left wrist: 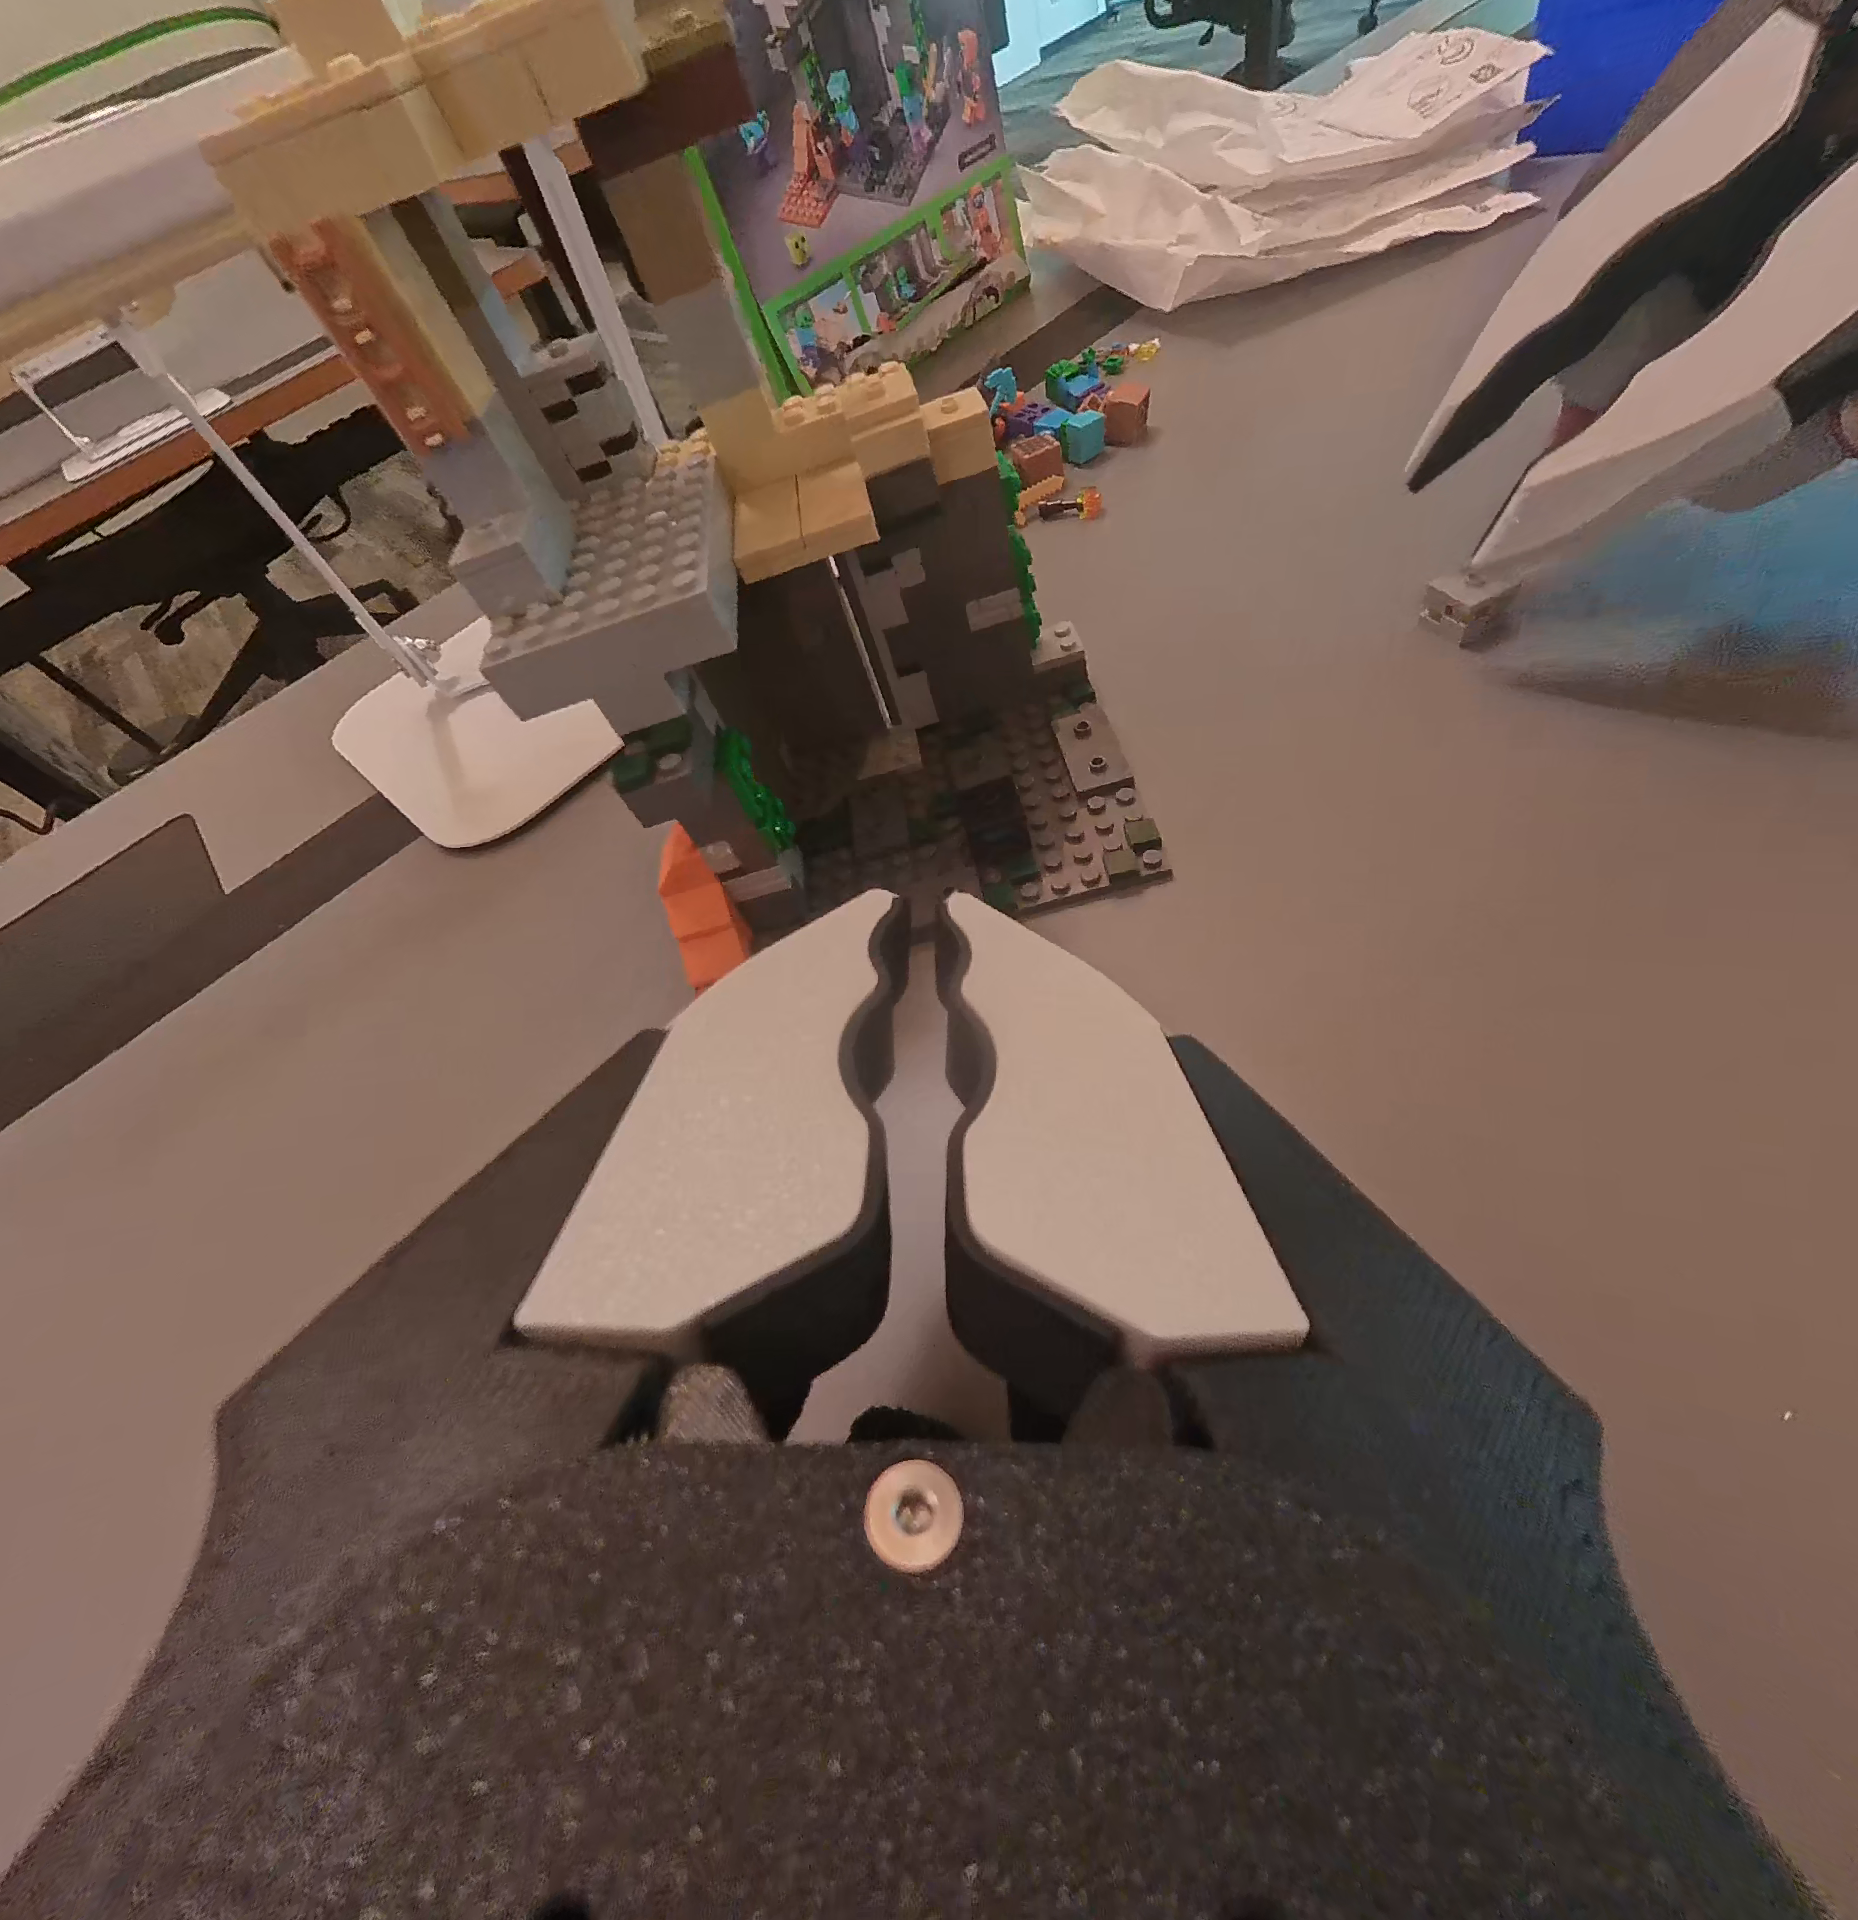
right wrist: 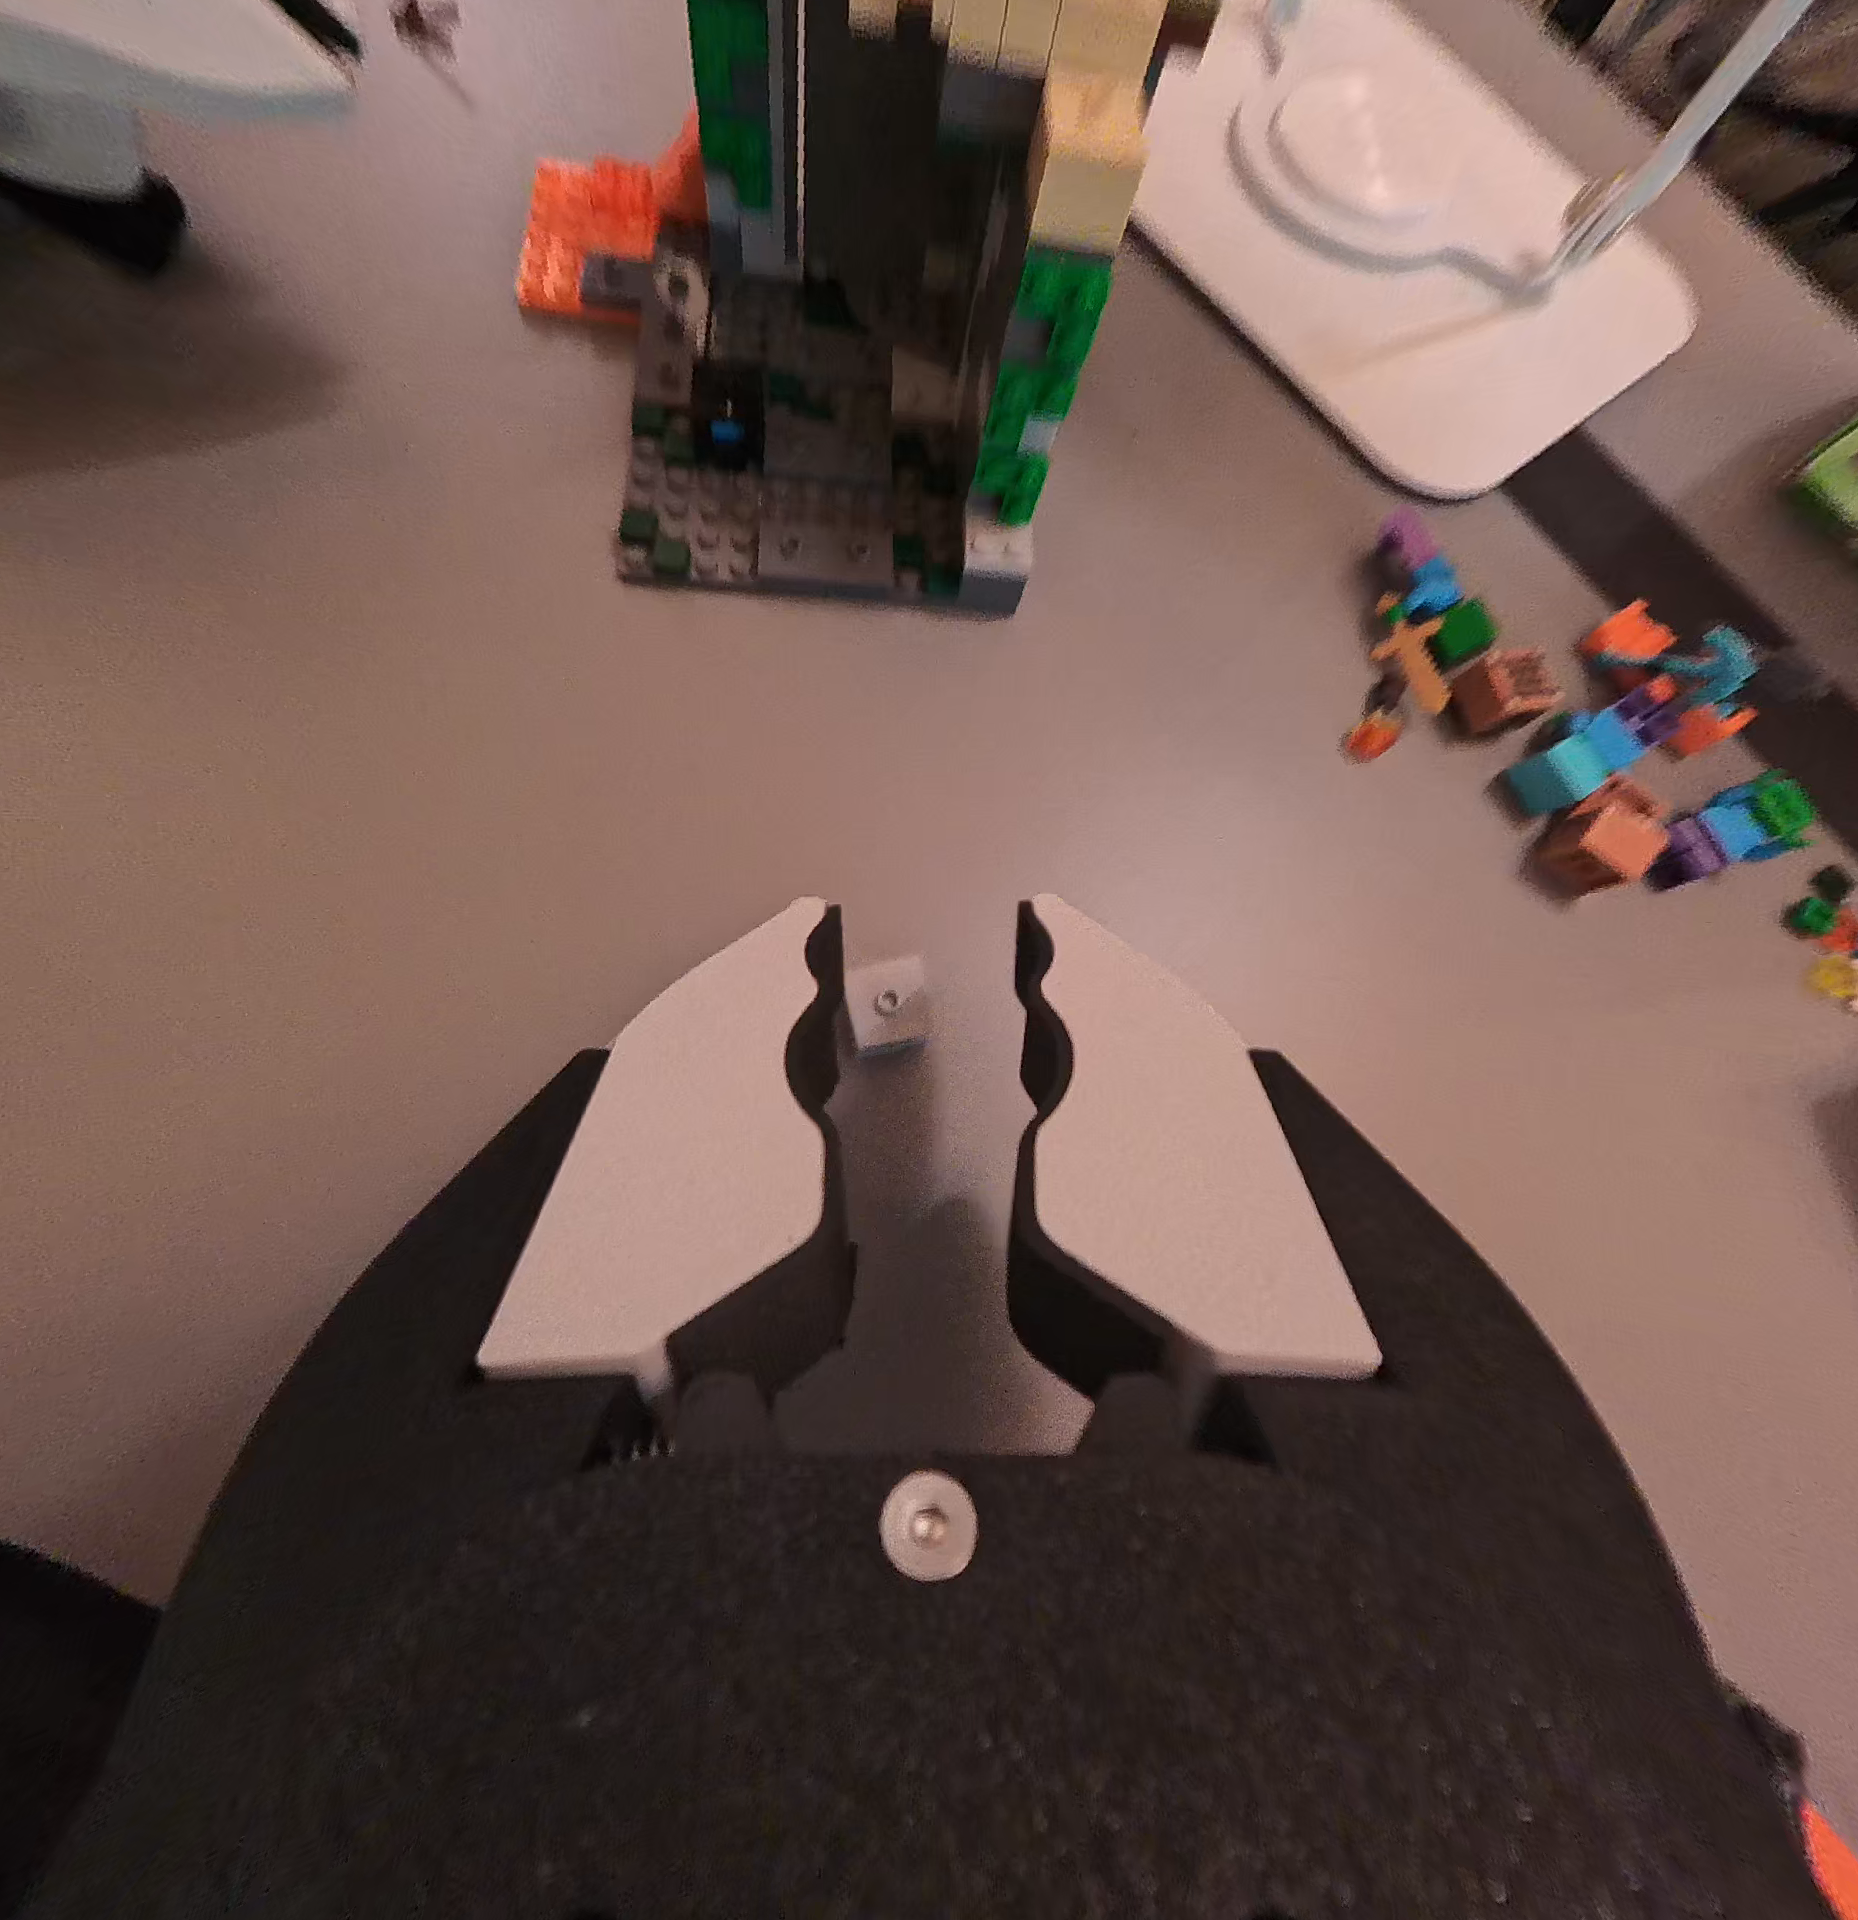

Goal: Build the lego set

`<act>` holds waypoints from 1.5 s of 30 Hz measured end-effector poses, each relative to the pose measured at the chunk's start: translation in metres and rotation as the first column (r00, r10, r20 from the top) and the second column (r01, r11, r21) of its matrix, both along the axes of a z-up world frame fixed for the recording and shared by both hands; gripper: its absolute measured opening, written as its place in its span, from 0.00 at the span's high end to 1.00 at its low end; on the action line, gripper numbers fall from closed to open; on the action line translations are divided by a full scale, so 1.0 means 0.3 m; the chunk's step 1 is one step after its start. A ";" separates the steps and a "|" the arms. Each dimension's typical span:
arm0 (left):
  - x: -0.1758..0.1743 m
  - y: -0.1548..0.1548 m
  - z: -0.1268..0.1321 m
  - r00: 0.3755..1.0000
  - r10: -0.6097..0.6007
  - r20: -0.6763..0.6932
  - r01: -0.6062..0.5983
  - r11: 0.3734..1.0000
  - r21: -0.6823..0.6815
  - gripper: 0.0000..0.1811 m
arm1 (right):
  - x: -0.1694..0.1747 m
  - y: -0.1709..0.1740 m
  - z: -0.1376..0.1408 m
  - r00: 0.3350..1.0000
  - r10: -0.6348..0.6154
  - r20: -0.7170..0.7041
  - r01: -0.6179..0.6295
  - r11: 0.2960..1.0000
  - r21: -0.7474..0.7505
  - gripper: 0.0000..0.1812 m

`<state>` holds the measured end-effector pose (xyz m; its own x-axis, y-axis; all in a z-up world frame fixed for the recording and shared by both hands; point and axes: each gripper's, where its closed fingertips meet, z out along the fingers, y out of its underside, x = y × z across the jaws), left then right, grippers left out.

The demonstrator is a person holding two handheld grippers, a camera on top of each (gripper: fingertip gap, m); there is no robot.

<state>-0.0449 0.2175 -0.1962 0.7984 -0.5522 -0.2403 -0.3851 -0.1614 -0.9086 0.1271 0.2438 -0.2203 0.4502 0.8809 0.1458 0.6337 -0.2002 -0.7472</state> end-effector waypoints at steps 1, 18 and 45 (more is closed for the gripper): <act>-0.003 0.001 0.005 1.000 0.004 0.011 -0.004 1.000 0.001 0.98 | -0.005 0.005 0.029 1.000 0.002 -0.031 -0.001 1.000 0.027 0.83; -0.028 0.021 0.045 0.995 0.044 0.091 -0.048 0.998 0.041 1.00 | -0.399 0.149 0.640 0.974 0.205 -0.096 -0.132 0.860 0.493 0.90; -0.022 0.031 0.022 0.997 0.030 0.071 -0.032 0.999 0.034 1.00 | -1.085 0.711 0.499 0.763 -0.132 0.632 -0.536 0.416 0.734 0.89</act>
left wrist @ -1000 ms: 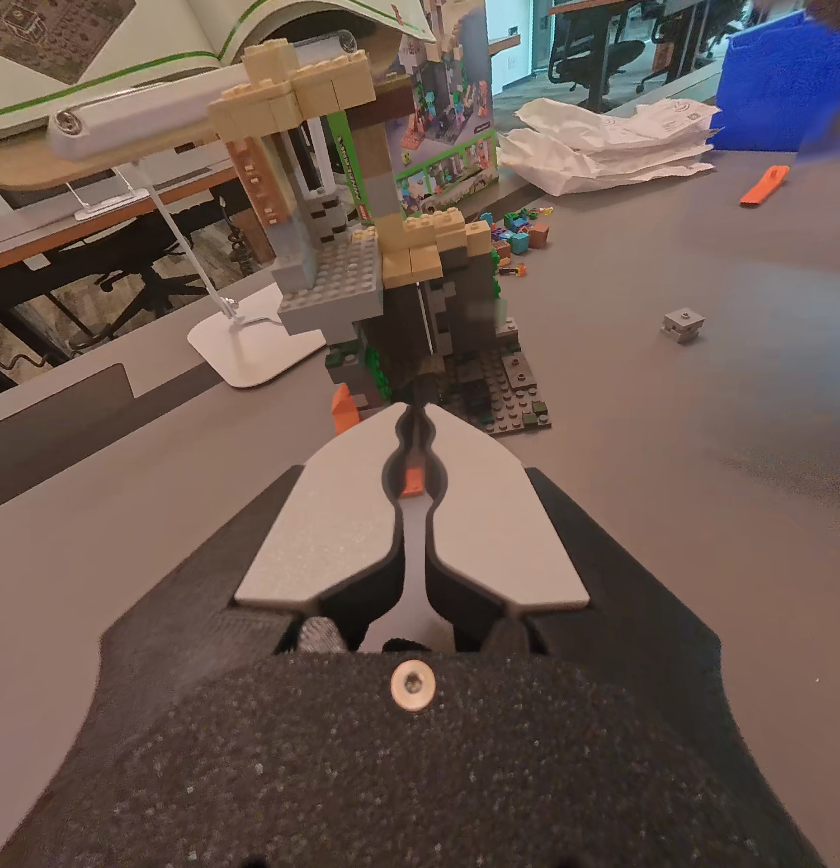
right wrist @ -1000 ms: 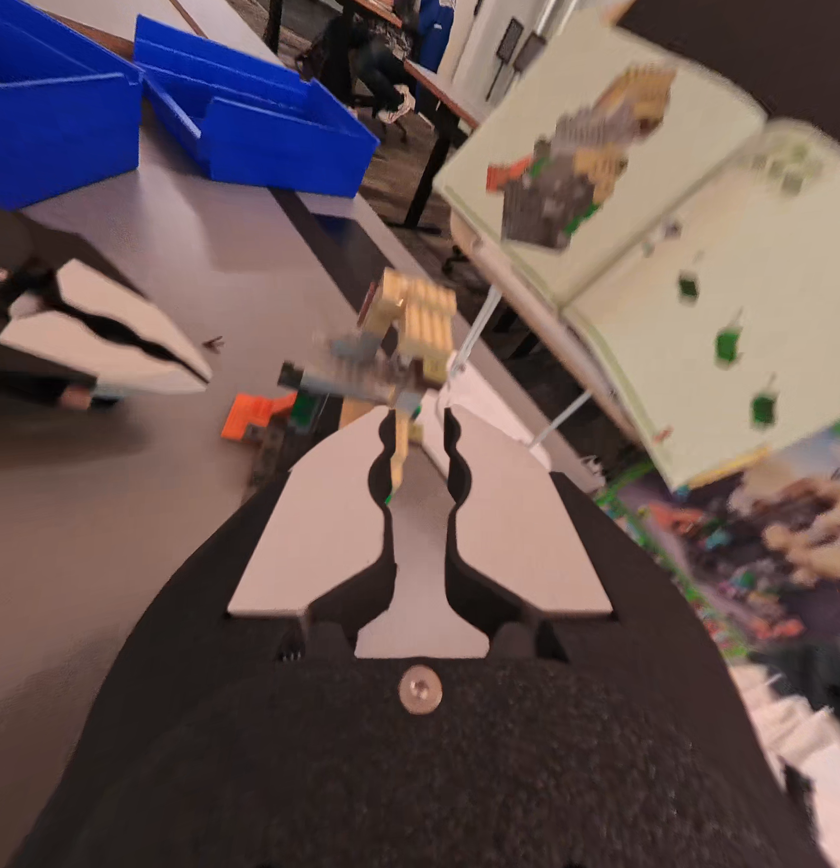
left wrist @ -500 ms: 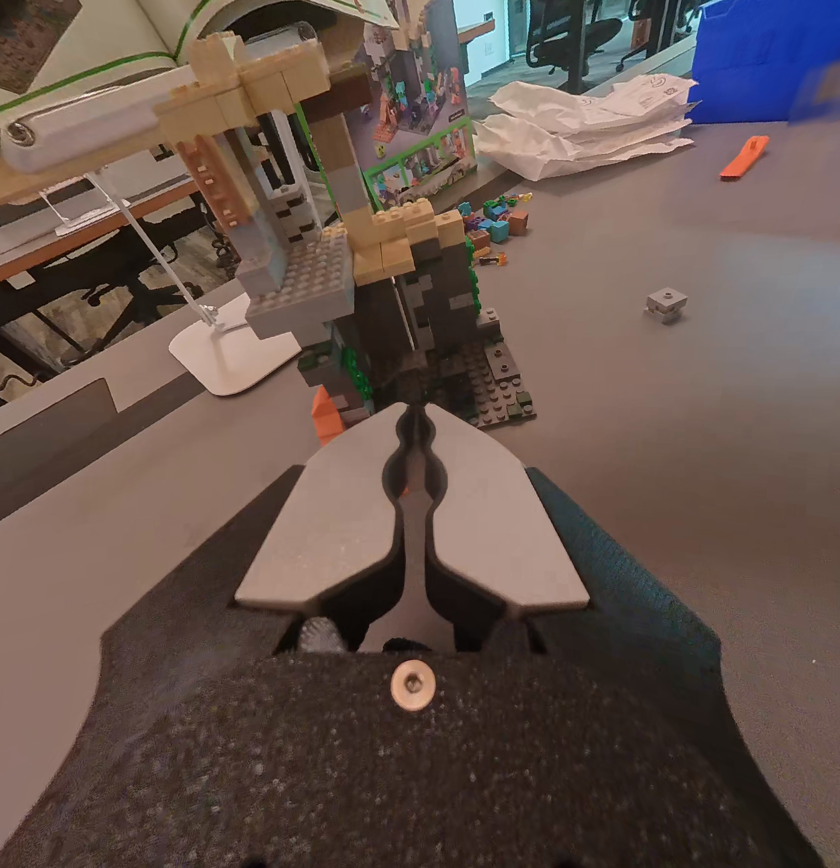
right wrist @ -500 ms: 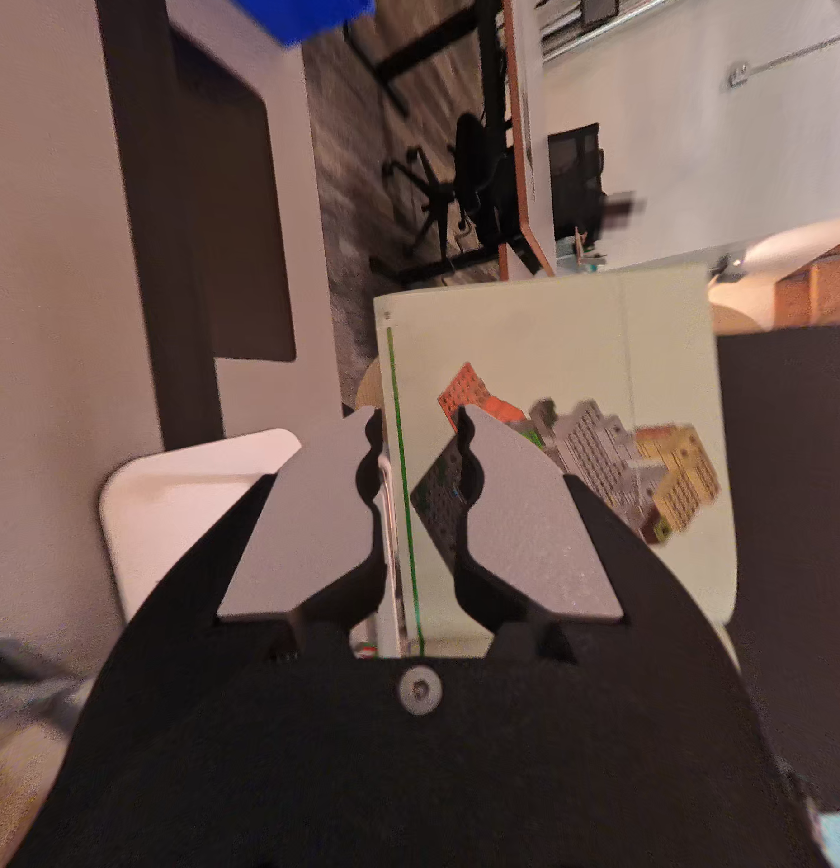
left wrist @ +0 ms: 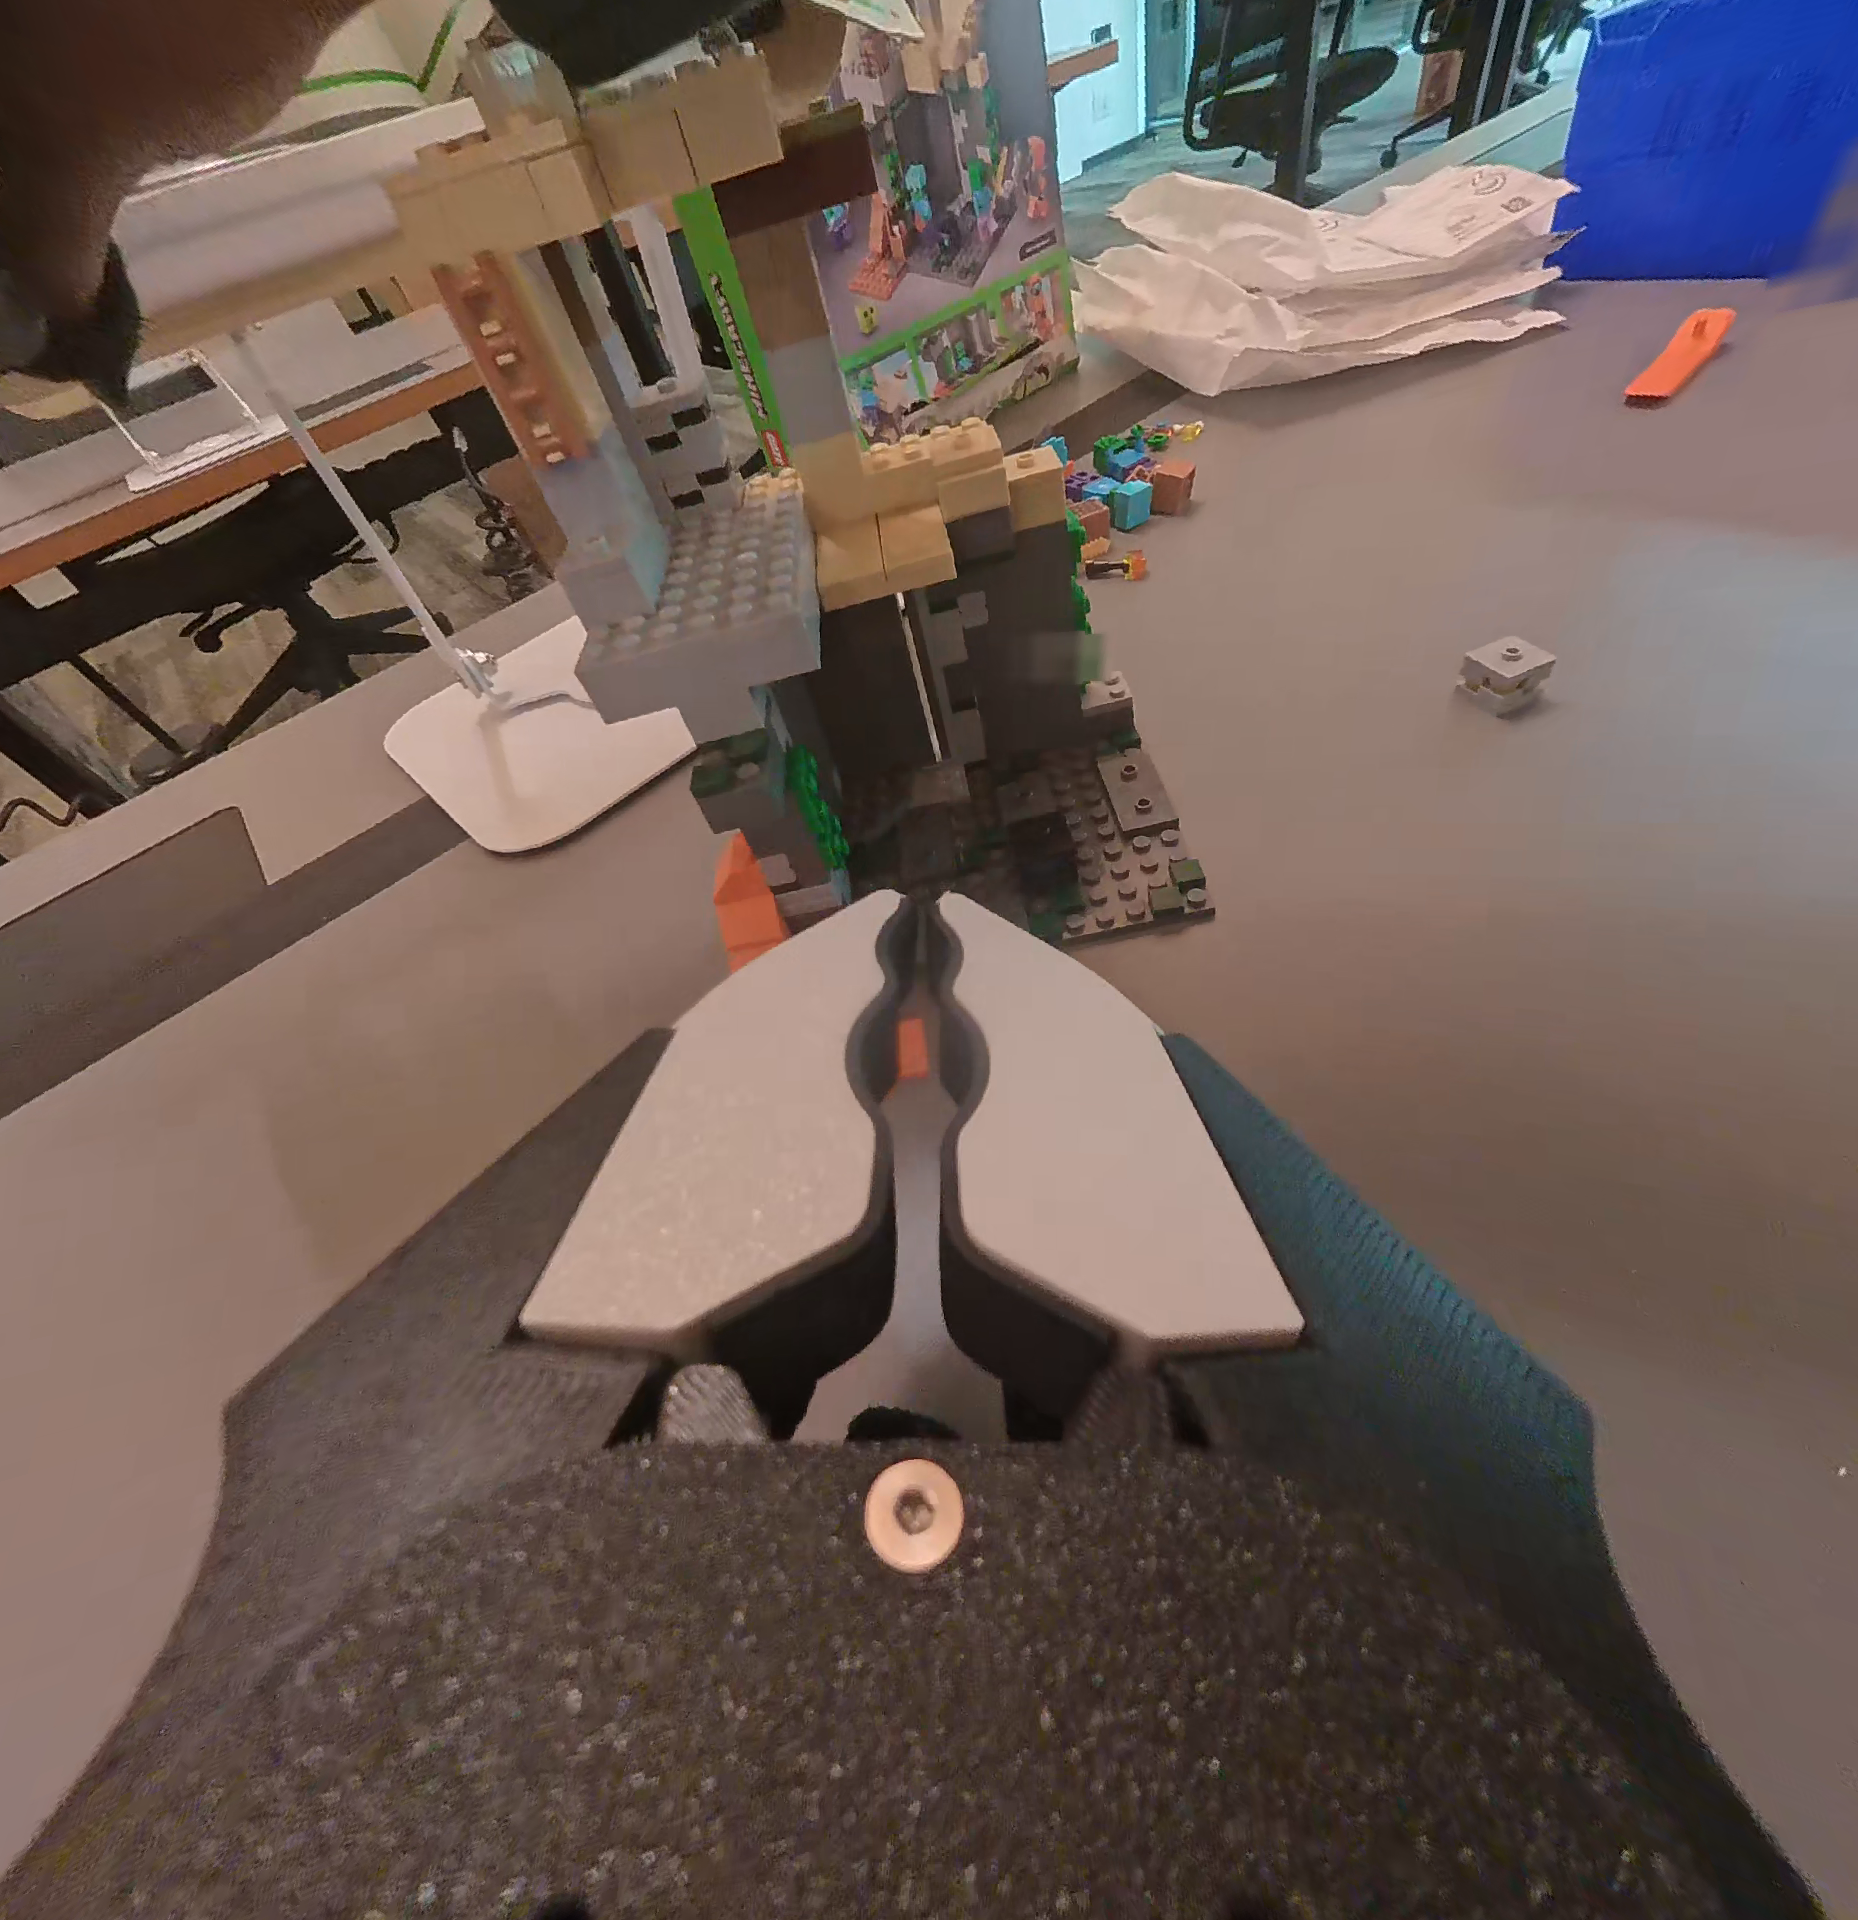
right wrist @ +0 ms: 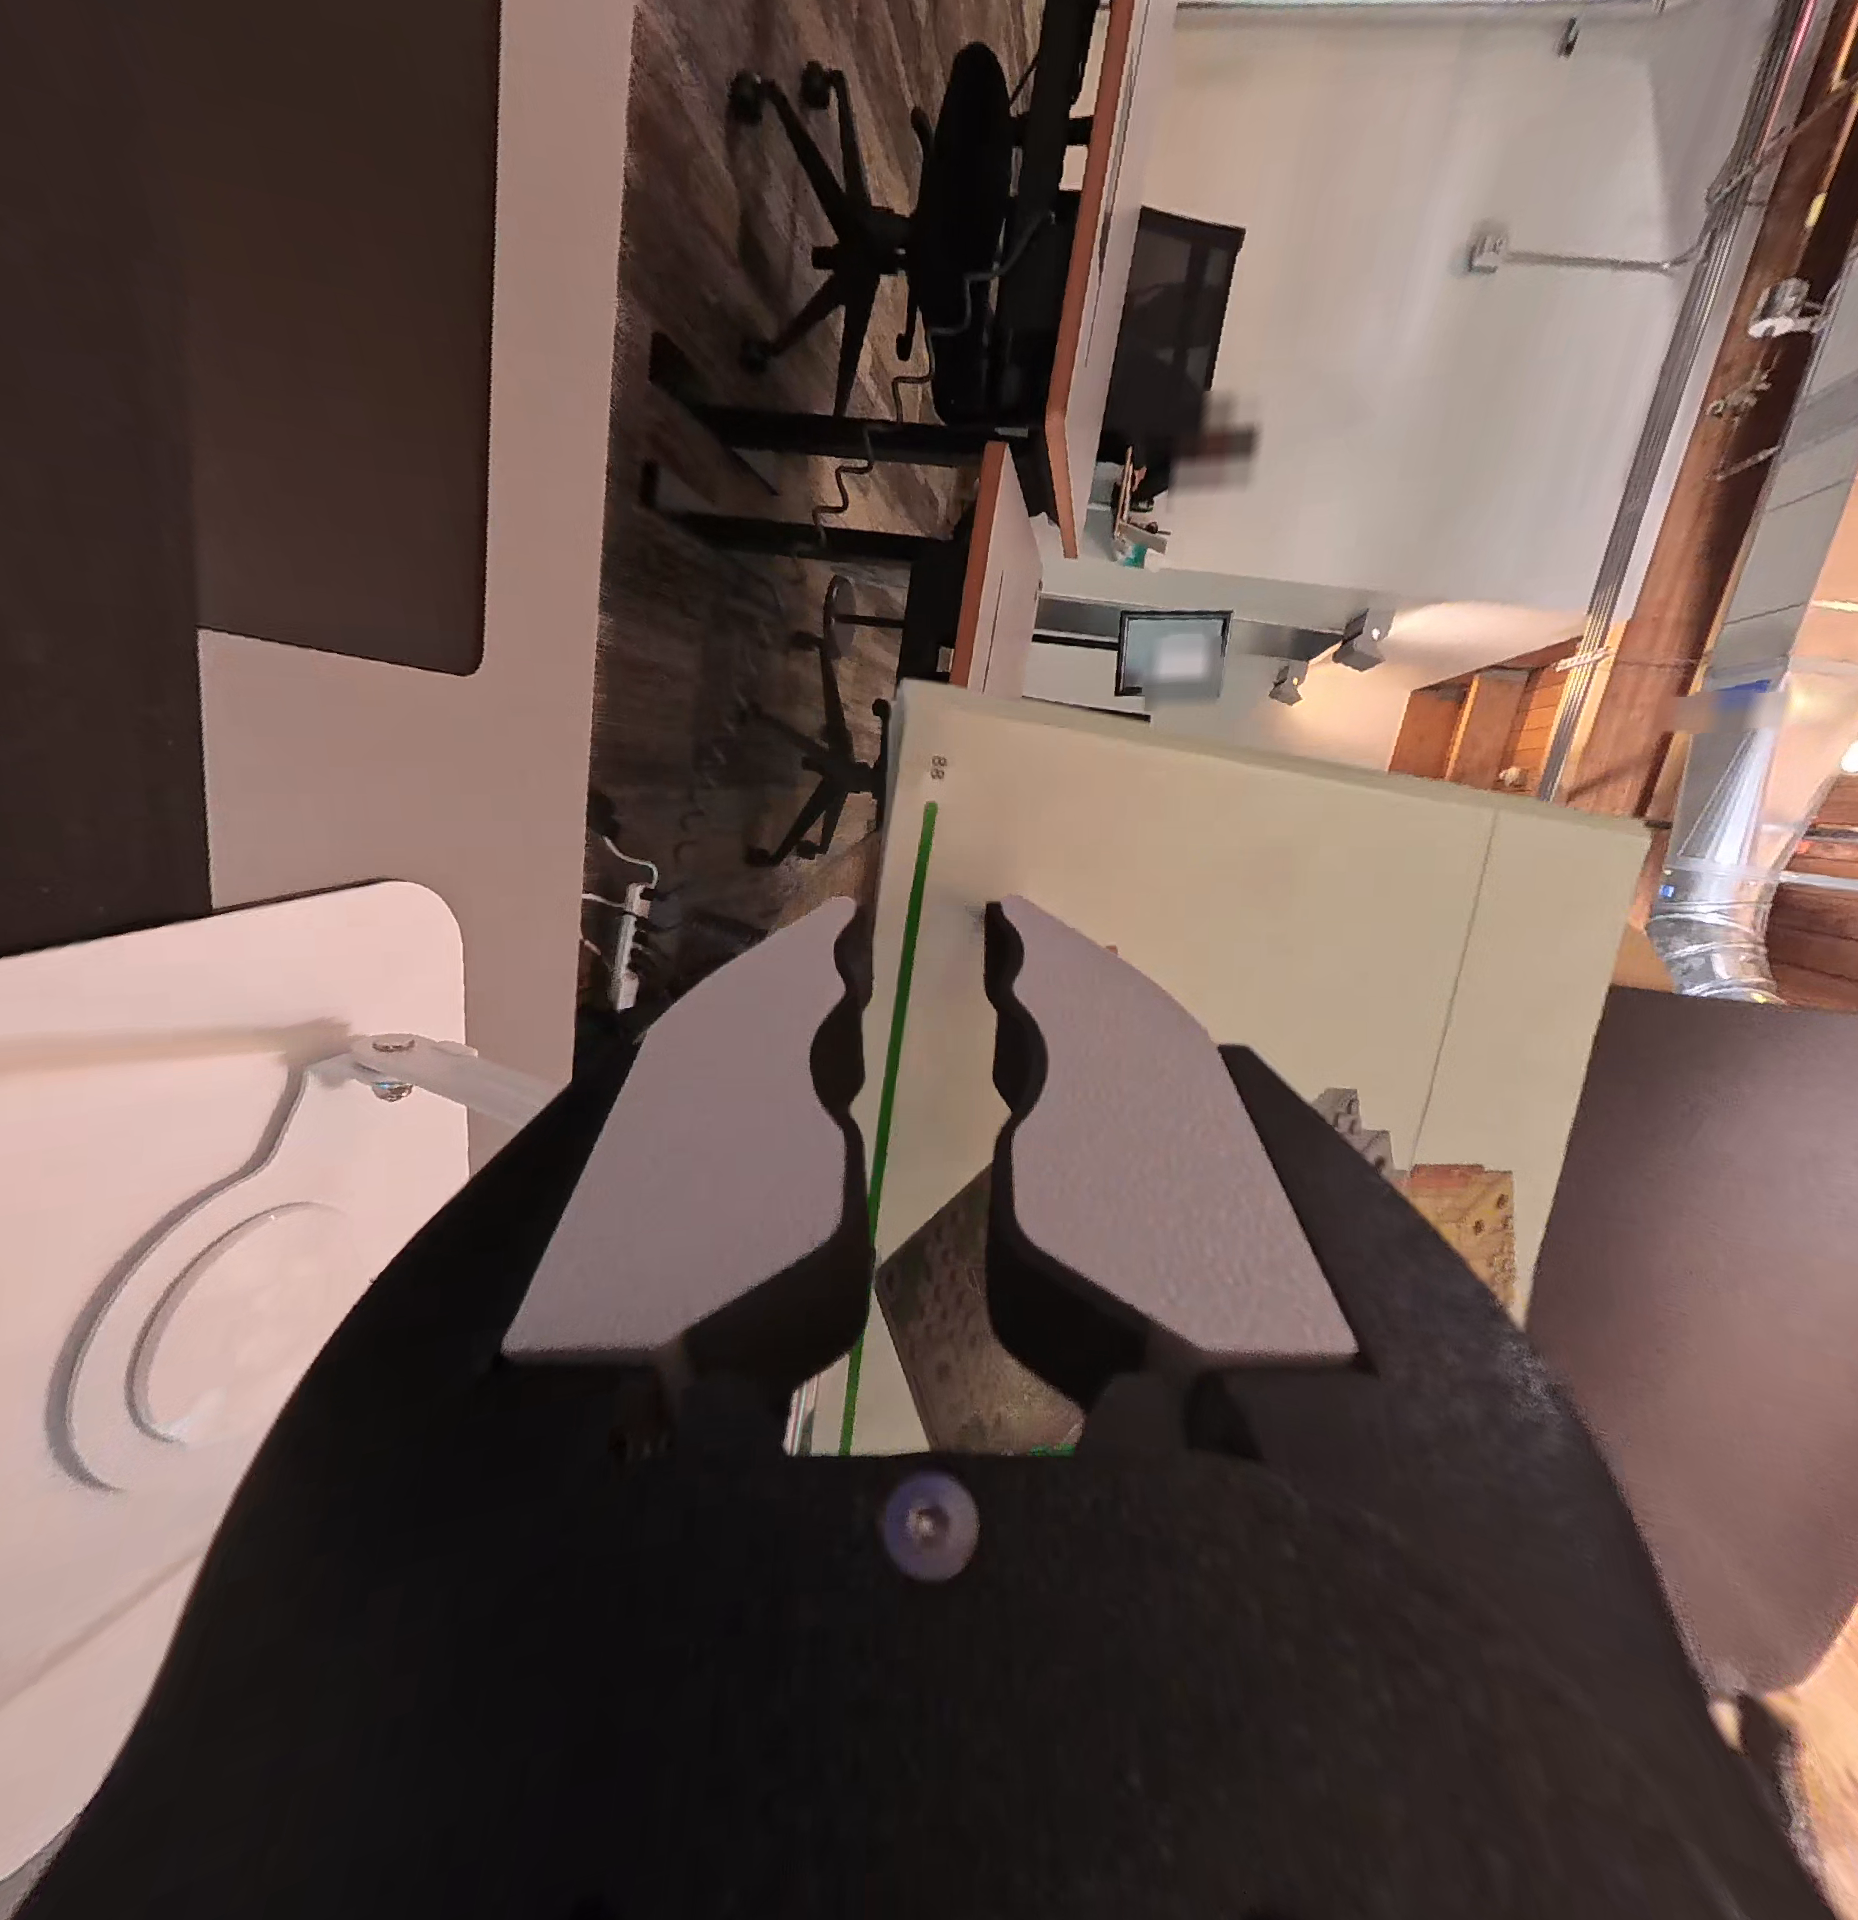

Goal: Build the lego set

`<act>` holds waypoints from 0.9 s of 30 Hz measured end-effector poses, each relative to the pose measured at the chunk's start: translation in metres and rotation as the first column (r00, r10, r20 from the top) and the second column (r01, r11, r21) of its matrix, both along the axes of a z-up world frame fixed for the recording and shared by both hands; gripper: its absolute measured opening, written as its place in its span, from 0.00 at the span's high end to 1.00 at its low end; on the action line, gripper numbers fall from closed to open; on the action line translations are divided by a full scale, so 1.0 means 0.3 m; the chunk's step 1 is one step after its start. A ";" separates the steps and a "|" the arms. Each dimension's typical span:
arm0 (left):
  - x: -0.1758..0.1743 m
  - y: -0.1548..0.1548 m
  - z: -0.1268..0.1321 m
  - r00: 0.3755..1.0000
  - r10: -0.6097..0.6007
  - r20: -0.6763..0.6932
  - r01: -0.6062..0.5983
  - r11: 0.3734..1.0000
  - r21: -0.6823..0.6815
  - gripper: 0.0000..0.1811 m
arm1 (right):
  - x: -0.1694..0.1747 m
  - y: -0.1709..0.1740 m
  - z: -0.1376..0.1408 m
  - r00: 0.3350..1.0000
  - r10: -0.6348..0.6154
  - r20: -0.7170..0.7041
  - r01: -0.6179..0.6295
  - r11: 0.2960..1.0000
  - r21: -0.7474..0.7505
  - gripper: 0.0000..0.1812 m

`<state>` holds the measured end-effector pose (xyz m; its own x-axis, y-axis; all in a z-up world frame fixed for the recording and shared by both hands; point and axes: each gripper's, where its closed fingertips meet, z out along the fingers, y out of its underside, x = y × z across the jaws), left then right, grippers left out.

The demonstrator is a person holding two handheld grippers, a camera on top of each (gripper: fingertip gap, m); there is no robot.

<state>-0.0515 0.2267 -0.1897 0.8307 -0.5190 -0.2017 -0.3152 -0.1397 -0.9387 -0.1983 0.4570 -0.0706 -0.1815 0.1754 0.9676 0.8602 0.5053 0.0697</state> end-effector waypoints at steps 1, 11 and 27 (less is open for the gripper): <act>0.000 0.000 0.000 1.000 0.000 0.000 0.000 1.000 0.000 1.00 | 0.004 0.002 0.000 1.000 -0.002 -0.009 0.002 1.000 -0.014 0.89; 0.002 0.000 -0.002 1.000 -0.005 -0.001 0.005 1.000 -0.005 0.99 | 0.025 -0.050 0.011 0.978 -0.021 -0.207 -0.035 0.965 -0.261 0.97; 0.003 -0.006 -0.008 1.000 -0.019 -0.009 0.019 1.000 -0.015 0.99 | 0.063 -0.088 0.032 0.877 -0.228 -0.422 -0.260 0.514 -0.818 0.99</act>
